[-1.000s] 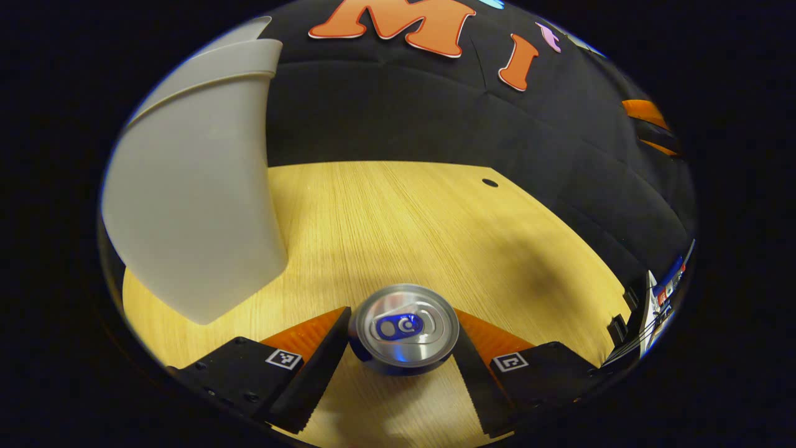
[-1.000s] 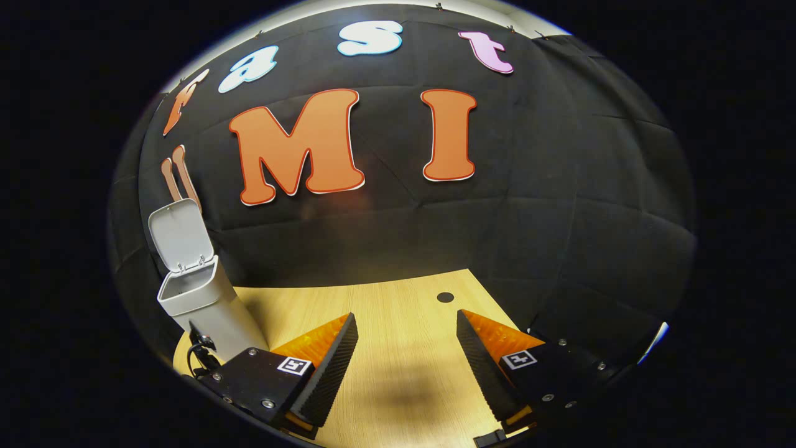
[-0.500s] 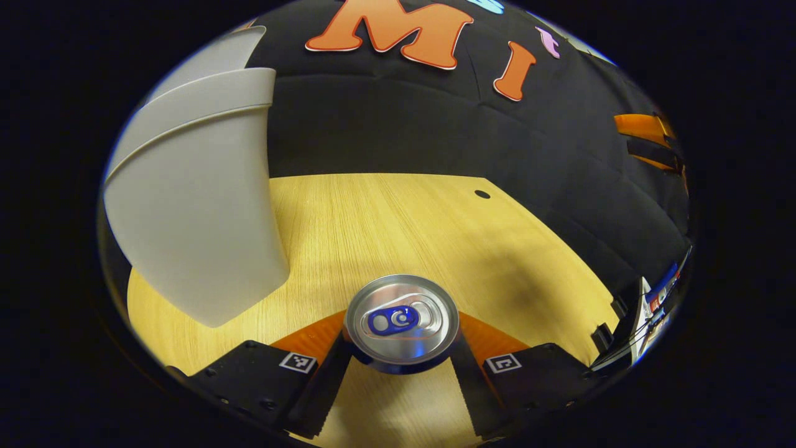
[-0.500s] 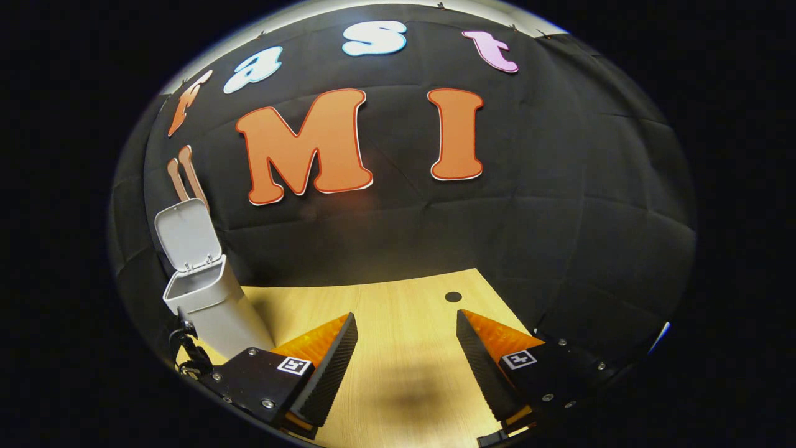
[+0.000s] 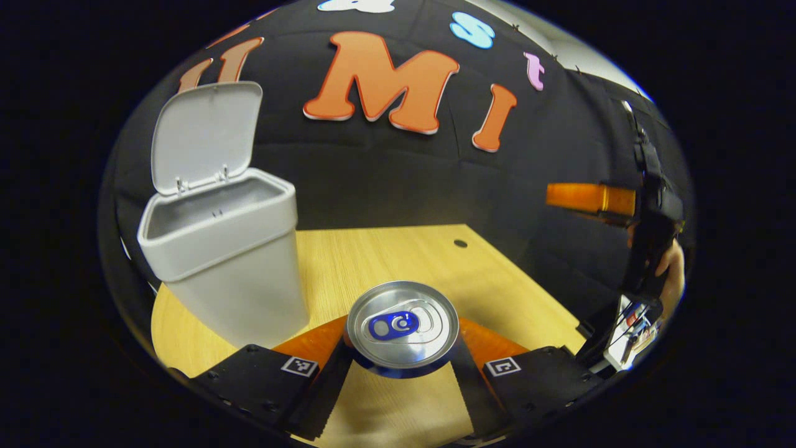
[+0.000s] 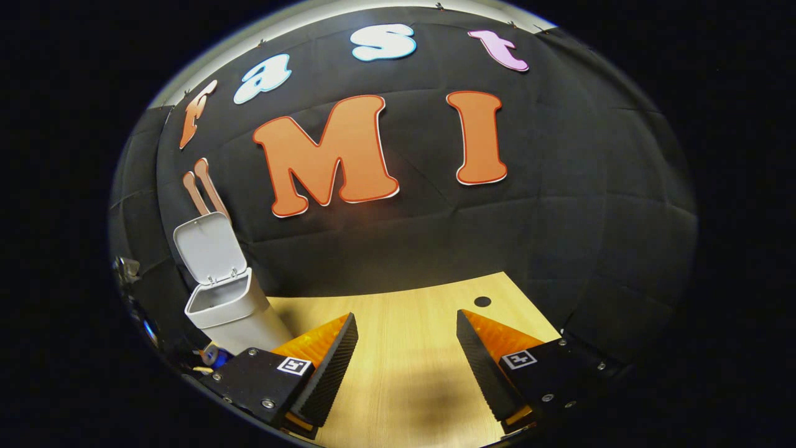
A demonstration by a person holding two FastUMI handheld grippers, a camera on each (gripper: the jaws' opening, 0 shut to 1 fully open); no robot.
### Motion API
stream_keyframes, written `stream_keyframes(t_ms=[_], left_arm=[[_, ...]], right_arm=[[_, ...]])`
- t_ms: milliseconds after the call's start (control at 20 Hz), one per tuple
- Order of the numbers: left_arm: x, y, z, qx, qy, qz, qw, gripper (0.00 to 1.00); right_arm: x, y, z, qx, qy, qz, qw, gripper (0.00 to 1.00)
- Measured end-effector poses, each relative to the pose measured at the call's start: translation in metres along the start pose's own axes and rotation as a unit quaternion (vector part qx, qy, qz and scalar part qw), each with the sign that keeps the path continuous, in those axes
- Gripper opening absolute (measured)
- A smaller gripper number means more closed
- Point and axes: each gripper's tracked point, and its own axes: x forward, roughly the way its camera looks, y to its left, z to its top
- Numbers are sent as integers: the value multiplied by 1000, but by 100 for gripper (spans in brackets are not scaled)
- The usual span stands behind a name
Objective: Press the lid of the desktop garbage bin to open it, pick up the crumpled paper on the desktop and throw it into the bin, then pick up the pop can on the desktop and drop it into the bin, and finally close the garbage bin lid.
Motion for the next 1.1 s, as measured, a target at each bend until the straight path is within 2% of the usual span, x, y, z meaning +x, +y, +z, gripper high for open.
stream_keyframes(t_ms=[250,400,550,750,850,950,1100], left_arm=[[-42,50,97,1,-61,56,997,81],[-53,91,151,-16,-87,74,993,81],[-55,136,193,-12,-115,102,988,81],[-44,194,216,7,-116,156,981,81],[-32,215,214,13,-104,171,980,81],[-18,231,205,6,-89,179,980,81],[4,244,189,-19,-74,169,983,81]], right_arm=[[3,14,8,1,-7,16,1000,95],[4,15,12,5,-11,20,1000,95],[3,9,14,-1,-12,13,1000,95],[4,-3,14,1,-10,-1,1000,95],[3,-9,15,2,-10,-9,1000,95],[3,-15,14,3,-9,-16,1000,95],[3,-17,12,1,-7,-21,1000,95]])
